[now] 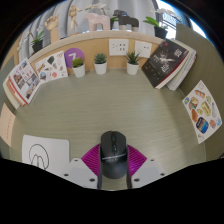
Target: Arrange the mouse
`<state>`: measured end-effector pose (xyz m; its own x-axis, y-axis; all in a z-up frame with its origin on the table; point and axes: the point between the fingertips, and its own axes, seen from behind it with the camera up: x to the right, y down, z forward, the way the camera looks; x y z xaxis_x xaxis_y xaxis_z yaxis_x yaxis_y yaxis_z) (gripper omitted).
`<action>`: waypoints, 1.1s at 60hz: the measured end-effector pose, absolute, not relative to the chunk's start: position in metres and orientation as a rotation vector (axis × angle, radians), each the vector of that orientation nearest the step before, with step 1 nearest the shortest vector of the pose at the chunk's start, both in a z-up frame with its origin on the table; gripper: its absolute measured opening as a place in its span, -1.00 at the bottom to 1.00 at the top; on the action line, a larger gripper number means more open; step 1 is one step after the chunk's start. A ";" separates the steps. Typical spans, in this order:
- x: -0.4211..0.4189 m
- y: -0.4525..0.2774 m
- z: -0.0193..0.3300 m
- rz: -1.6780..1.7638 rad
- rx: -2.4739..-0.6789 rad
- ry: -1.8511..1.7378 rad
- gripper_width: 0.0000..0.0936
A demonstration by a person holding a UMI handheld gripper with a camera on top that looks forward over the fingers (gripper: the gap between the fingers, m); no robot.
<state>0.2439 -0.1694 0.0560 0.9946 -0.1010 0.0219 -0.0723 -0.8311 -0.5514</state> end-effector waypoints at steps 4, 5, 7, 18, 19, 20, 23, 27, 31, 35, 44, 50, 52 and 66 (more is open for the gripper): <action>0.245 -0.153 0.081 -0.086 -2.511 0.159 -0.30; 0.238 -0.151 0.093 -0.090 -2.500 0.171 -0.29; 0.233 -0.143 0.115 -0.100 -2.463 0.179 -0.29; 0.167 -0.131 0.253 -0.122 -2.246 0.170 -0.29; 0.159 -0.129 0.262 -0.116 -2.230 0.174 -0.29; 0.151 -0.132 0.272 -0.104 -2.209 0.172 -0.29; 0.124 -0.139 0.296 -0.087 -2.165 0.167 -0.29; 0.094 -0.148 0.316 -0.098 -2.131 0.157 -0.29; 0.062 -0.160 0.316 -0.093 -2.124 0.132 -0.30; 0.030 -0.170 0.295 -0.114 -2.155 0.087 -0.30; -0.004 -0.191 0.195 -0.092 -2.310 0.081 -0.30; -0.016 -0.200 0.128 -0.085 -2.414 0.110 -0.30; -0.018 -0.206 0.112 -0.075 -2.438 0.112 -0.30; -0.030 -0.224 0.049 -0.071 -2.544 0.127 -0.30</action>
